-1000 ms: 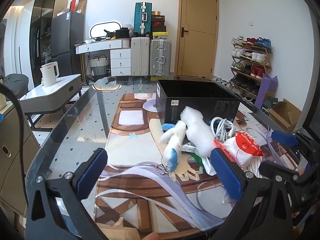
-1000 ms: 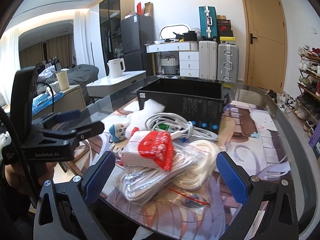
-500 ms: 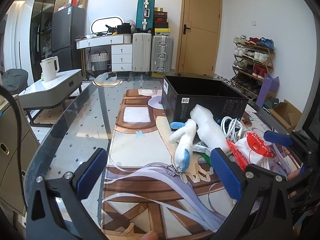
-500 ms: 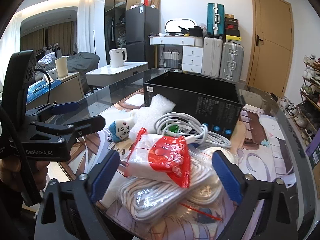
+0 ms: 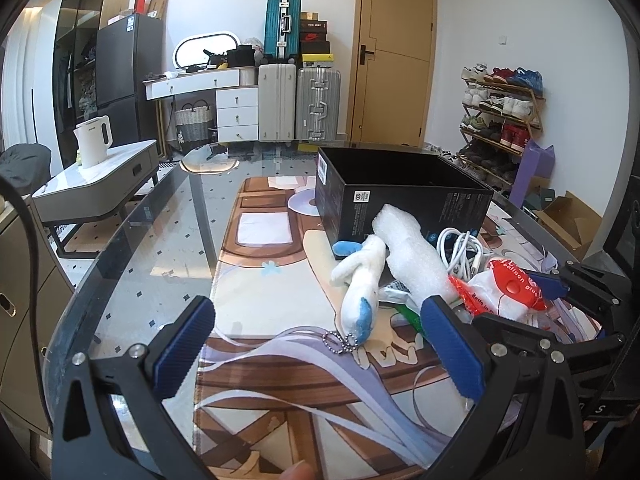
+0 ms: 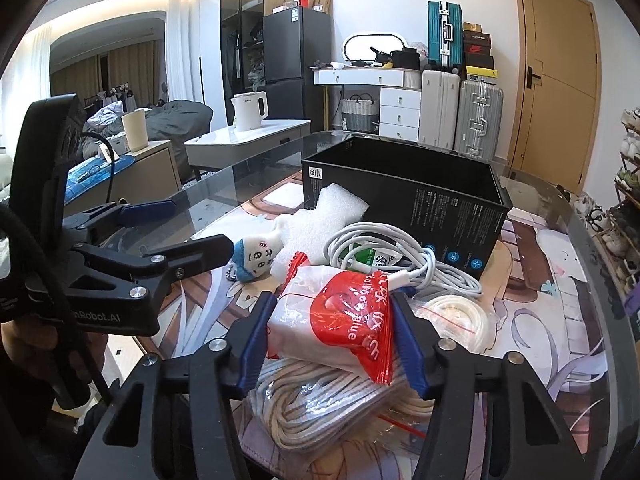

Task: Organize soft objects
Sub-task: 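Close the right tool on the red-and-white glue bag and lift it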

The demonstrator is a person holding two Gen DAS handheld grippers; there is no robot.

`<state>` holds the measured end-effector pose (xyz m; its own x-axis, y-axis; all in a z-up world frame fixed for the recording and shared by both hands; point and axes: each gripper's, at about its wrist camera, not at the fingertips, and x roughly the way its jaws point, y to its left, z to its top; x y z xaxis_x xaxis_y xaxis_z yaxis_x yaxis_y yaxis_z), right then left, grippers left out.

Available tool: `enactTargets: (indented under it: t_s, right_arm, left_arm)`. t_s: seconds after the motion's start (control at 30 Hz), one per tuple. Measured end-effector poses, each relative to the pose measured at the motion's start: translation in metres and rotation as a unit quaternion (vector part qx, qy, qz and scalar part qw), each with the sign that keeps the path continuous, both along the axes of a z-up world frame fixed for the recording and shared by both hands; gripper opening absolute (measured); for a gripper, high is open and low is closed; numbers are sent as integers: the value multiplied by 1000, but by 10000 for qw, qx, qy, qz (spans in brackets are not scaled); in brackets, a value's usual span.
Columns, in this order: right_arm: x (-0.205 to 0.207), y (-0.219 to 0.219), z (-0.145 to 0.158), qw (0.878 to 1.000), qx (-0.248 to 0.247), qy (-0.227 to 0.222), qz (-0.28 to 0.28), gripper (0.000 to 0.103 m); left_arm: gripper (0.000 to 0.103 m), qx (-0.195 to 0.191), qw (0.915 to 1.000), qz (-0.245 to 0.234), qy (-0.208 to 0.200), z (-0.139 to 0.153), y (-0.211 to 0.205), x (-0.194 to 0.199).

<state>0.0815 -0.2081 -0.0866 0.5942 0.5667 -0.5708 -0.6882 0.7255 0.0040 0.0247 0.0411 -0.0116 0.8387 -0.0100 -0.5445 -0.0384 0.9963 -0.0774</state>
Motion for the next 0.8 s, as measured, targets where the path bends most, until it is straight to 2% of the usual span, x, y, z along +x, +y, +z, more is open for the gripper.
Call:
enactTargets:
  t_s: [0.33,0.43,0.6,0.8]
  right_arm:
    - [-7,-25,15,9990,315,-258,-181,55]
    - [-6,-36,18,9984,348,-299,-319,55]
    - [-3,-53,21,9975,371,-307,-527,55]
    - [-4,-69,25,9963,451,-342,-651,55]
  left_arm:
    - [103,40,10000,-27,54,0,-4,2]
    - [103,-3,9999,-151,77,0,-8,1]
    - [103,146,9993,-336,76,1,-22,-2]
    - [102,36,9977,-654,161,4,-41,-6]
